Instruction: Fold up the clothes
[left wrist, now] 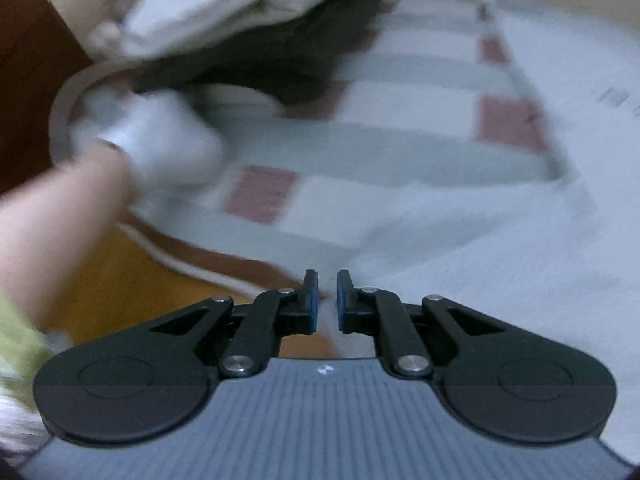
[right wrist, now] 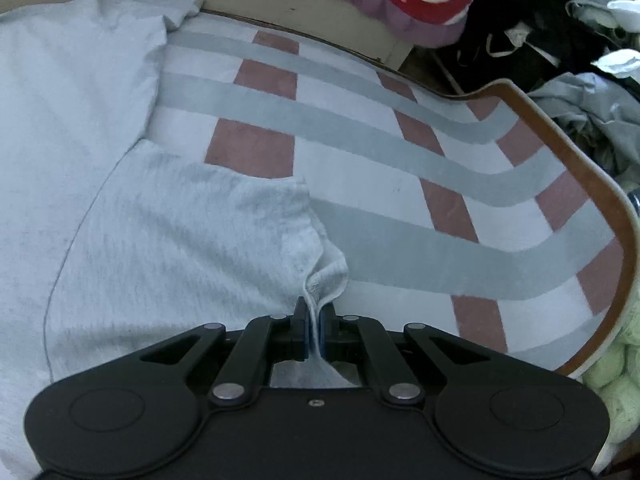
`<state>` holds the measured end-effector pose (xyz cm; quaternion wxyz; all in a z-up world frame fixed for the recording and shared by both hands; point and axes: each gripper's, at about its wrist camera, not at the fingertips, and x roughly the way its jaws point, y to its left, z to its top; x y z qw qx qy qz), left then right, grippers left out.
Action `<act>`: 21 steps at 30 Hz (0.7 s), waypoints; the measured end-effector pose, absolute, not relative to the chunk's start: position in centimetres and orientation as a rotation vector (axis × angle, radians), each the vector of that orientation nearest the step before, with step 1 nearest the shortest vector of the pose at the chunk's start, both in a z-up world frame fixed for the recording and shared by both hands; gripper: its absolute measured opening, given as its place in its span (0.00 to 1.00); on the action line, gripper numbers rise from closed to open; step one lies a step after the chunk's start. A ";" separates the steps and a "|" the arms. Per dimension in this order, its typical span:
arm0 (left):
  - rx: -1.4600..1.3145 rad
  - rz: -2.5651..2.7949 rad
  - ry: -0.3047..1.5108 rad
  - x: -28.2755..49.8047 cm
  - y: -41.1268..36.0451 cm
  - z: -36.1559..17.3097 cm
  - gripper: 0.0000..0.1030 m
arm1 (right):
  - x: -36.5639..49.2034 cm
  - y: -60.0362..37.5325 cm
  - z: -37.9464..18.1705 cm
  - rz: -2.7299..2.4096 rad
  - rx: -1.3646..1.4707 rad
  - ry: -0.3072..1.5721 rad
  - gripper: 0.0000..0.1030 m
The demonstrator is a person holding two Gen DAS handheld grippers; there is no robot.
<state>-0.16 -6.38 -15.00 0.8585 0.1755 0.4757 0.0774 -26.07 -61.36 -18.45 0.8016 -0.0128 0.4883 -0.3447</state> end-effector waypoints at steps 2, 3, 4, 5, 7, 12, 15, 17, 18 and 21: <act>0.303 0.118 1.023 -0.3 -5.8 -14.0 0.37 | -26.6 -61.9 -18.1 -0.803 -0.001 1.045 0.27; 0.231 0.056 1.037 -0.4 -5.6 -13.4 0.46 | -26.9 -62.3 -17.7 -0.867 0.031 1.053 0.40; 0.149 -0.016 1.049 -0.6 -5.4 -12.7 0.48 | -27.3 -62.6 -17.0 -0.935 0.080 1.069 0.42; 0.087 -0.080 1.071 -0.9 -5.6 -12.2 0.49 | -27.9 -62.4 -15.9 -0.948 0.154 1.058 0.42; 0.061 -0.173 1.096 -1.8 -6.9 -11.4 0.51 | -29.4 -61.5 -13.6 -0.859 0.329 0.979 0.46; 0.133 -0.482 1.085 -5.3 -12.6 -9.8 0.58 | -29.7 -56.2 -10.9 -0.489 0.507 0.988 0.55; 0.177 -0.697 1.085 -7.3 -15.6 -9.0 0.64 | -28.5 -53.2 -10.7 -0.287 0.543 1.054 0.55; 0.233 -0.796 1.070 -8.2 -17.2 -8.5 0.66 | -27.4 -51.9 -11.1 -0.206 0.566 1.101 0.56; 0.266 -0.827 1.062 -8.6 -17.9 -8.3 0.67 | -26.8 -51.4 -11.3 -0.181 0.565 1.125 0.56; 0.319 -0.931 1.077 -9.8 -18.8 -8.4 0.73 | -25.2 -49.7 -11.9 -0.126 0.491 1.194 0.56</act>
